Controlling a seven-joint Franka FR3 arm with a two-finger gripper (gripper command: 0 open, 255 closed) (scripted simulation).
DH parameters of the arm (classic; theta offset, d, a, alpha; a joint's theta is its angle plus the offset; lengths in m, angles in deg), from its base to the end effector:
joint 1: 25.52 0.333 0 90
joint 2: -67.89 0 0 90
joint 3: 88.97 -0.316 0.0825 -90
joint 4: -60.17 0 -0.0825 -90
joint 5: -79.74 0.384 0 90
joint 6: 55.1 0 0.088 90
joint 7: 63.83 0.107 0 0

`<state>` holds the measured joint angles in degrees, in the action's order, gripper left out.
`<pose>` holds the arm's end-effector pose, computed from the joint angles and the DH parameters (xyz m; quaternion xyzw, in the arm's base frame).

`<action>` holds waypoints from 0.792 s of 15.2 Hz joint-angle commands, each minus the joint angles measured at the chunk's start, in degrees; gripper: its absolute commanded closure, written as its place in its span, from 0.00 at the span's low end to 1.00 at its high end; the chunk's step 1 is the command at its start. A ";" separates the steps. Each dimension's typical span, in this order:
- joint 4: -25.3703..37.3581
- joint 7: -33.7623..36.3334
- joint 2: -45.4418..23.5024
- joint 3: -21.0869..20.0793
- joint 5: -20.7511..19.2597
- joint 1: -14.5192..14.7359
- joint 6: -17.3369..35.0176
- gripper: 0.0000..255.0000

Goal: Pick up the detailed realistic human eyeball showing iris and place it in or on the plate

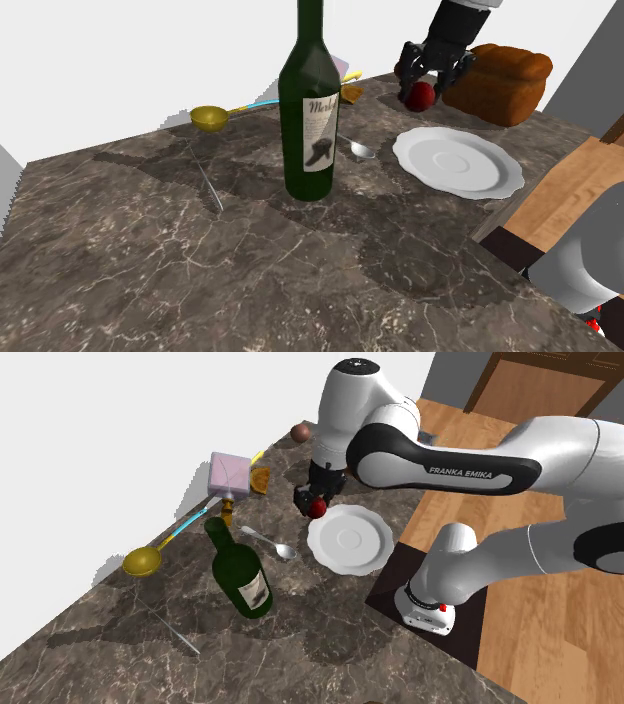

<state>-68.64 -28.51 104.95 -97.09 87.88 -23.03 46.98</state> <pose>0.3587 0.0934 0.6132 -0.9684 0.2317 -0.0706 0.0590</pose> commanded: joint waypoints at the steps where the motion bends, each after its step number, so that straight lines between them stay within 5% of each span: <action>1: -3.02 -0.65 4.55 0.84 0.08 0.20 -1.59 1.00; 7: -10.30 -1.55 18.33 2.87 -0.22 0.86 -8.27 1.00; 12: -14.92 -1.79 19.78 2.60 0.09 1.01 -5.10 1.00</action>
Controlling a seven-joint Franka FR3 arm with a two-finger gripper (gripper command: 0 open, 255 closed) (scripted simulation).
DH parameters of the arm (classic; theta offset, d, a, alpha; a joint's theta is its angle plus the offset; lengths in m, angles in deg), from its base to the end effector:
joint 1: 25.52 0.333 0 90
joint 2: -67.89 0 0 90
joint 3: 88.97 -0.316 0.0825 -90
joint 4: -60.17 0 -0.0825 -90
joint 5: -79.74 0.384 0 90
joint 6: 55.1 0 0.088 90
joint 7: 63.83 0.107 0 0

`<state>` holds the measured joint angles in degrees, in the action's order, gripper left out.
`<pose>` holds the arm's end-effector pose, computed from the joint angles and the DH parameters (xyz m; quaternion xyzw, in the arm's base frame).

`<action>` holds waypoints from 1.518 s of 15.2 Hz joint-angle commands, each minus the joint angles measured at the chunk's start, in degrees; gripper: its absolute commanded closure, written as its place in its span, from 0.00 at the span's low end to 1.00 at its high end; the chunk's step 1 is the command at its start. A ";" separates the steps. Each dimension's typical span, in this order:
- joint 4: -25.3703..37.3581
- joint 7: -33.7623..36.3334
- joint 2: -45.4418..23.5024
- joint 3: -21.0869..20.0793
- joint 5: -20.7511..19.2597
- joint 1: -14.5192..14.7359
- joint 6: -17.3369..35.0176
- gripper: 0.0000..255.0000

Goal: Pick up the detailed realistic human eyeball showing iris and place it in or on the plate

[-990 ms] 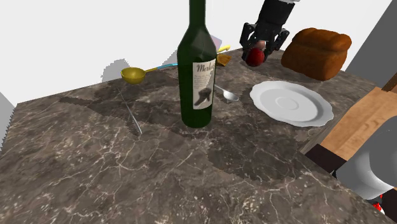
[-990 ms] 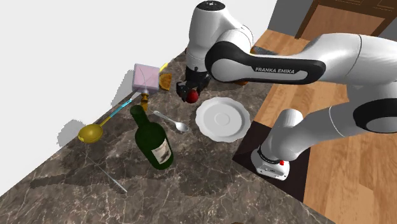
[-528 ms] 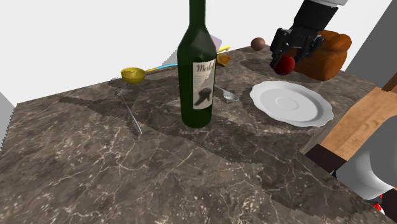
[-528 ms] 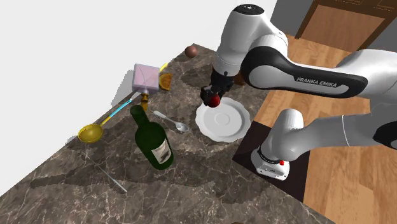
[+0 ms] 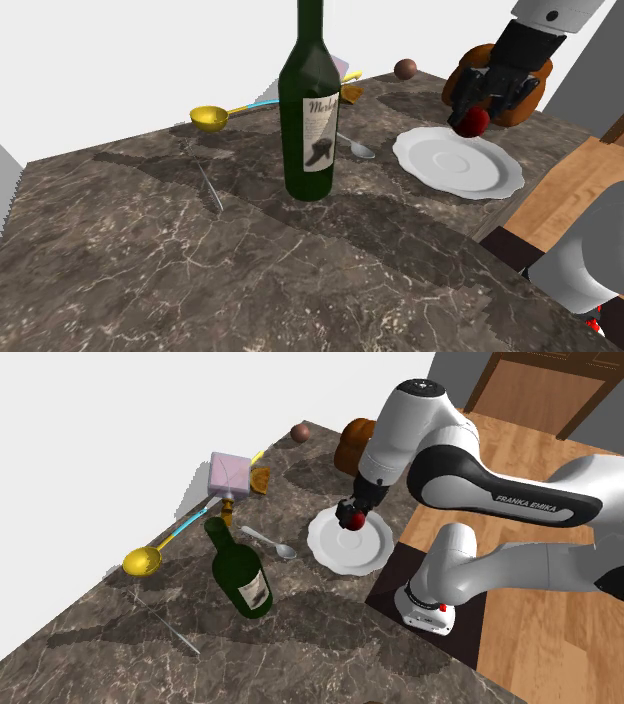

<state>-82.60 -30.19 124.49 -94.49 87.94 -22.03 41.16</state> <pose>0.2594 0.0647 0.5923 -0.9685 0.2315 -0.0706 0.0593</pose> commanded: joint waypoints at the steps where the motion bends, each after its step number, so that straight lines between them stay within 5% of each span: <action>1: -1.86 -0.16 0.51 -0.07 0.10 0.04 1.35 1.00; 8: -8.36 -0.50 2.16 -0.55 0.67 0.31 6.20 1.00; 16: -8.36 -0.50 2.16 -0.55 0.67 0.31 6.20 1.00; 17: -8.36 -0.50 2.16 -0.55 0.67 0.31 6.20 0.00; 23: -6.45 -0.46 2.14 -0.27 0.40 0.20 4.29 0.00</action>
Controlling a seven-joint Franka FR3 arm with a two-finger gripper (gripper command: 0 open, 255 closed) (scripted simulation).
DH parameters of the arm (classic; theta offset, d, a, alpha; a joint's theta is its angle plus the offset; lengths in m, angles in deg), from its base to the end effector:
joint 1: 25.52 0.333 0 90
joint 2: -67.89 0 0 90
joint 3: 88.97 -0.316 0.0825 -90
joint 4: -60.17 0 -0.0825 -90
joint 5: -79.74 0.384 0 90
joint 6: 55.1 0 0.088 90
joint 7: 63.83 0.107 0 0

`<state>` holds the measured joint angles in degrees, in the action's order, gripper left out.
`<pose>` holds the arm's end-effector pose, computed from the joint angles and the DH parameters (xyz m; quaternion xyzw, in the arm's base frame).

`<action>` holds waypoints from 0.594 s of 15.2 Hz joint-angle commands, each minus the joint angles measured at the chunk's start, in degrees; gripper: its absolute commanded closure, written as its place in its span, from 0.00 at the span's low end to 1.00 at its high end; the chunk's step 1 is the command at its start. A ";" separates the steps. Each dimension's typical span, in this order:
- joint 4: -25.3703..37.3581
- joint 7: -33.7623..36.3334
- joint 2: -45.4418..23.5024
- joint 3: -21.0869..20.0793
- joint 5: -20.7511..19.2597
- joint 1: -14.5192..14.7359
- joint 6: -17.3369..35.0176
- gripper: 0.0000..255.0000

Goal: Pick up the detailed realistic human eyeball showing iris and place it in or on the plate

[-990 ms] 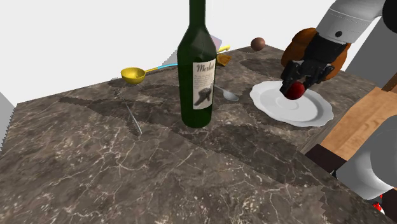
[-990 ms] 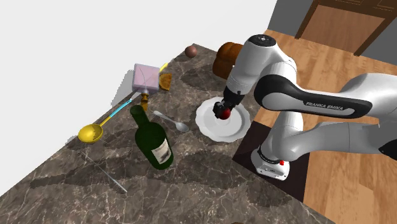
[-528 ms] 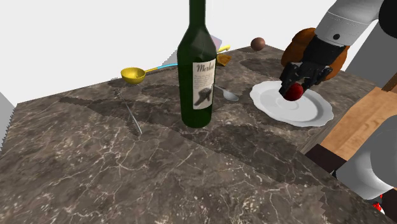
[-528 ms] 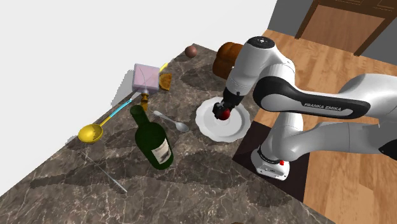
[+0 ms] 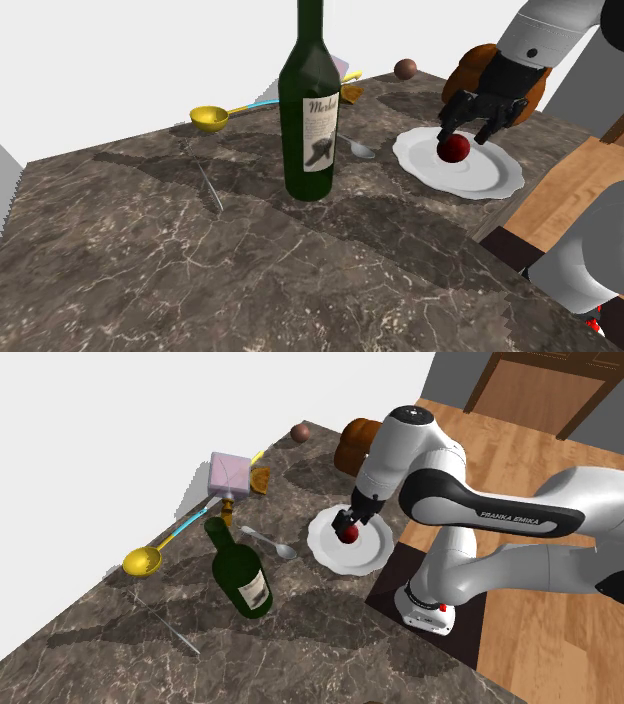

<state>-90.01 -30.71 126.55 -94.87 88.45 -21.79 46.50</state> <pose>0.2593 0.0634 0.5485 -0.9685 0.2315 -0.0707 0.0594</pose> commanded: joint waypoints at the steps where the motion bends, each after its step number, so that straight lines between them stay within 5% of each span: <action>1: 2.92 0.10 -0.03 0.39 -0.36 -0.13 -2.92 0.00; 9: 6.56 0.19 -0.43 0.87 -0.78 -0.26 -6.17 0.00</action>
<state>-83.47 -30.52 126.13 -94.00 87.68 -22.05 40.36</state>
